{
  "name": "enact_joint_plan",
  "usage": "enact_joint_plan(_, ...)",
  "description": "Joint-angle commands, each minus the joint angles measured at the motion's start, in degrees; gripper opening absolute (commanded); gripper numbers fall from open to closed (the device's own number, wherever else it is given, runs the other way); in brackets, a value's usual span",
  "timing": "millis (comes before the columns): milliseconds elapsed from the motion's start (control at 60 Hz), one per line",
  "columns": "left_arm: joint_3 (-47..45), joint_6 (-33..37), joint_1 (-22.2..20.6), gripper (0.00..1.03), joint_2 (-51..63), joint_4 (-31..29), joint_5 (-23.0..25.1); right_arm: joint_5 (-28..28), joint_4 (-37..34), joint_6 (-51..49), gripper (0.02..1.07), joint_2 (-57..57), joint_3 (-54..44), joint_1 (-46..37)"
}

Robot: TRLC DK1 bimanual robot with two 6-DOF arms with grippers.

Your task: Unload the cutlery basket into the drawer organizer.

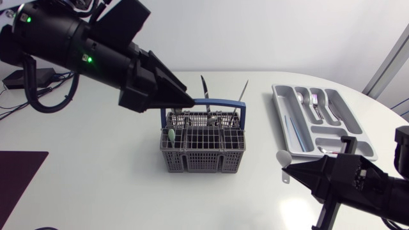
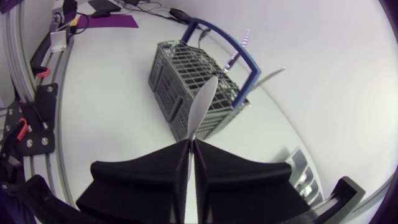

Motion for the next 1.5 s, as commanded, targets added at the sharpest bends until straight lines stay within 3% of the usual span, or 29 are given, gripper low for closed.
enact_joint_plan(0, -3.0, -3.4, 2.0, 0.83, -0.3, 1.0, -1.2, -0.8, 3.0, -5.6, 0.08, 0.2, -3.5, -7.0)
enact_joint_plan(233, -5.4, -4.7, 3.6, 0.83, 0.8, 1.6, -3.1, -11.2, 14.0, -14.4, 0.08, 13.1, -4.7, -29.3)
enact_joint_plan(450, -7.1, -4.8, 4.7, 0.83, 0.8, 1.7, -4.1, -15.5, 26.1, -19.2, 0.08, 33.2, 0.0, -42.4)
enact_joint_plan(683, -8.3, -4.4, 6.4, 0.83, -0.6, 1.7, -4.5, -18.7, 27.7, -25.0, 0.08, 46.3, 8.3, -52.6)
enact_joint_plan(967, -9.5, -4.3, 6.7, 0.83, -1.1, 1.9, -5.2, -16.6, 36.2, -27.3, 0.08, 59.7, 14.4, -57.6)
enact_joint_plan(1167, -10.1, -4.0, 6.9, 0.83, -1.7, 1.9, -5.4, -11.4, 43.1, -28.7, 0.08, 66.5, 14.4, -56.3)
enact_joint_plan(1333, -10.2, -4.1, 6.9, 0.84, -2.5, 1.9, -6.0, -8.5, 44.9, -30.2, 0.10, 67.8, 12.3, -53.3)
enact_joint_plan(1483, -10.5, -4.1, 7.1, 0.84, -2.7, 1.9, -6.3, -6.9, 46.3, -30.2, 0.42, 67.5, 10.3, -51.1)
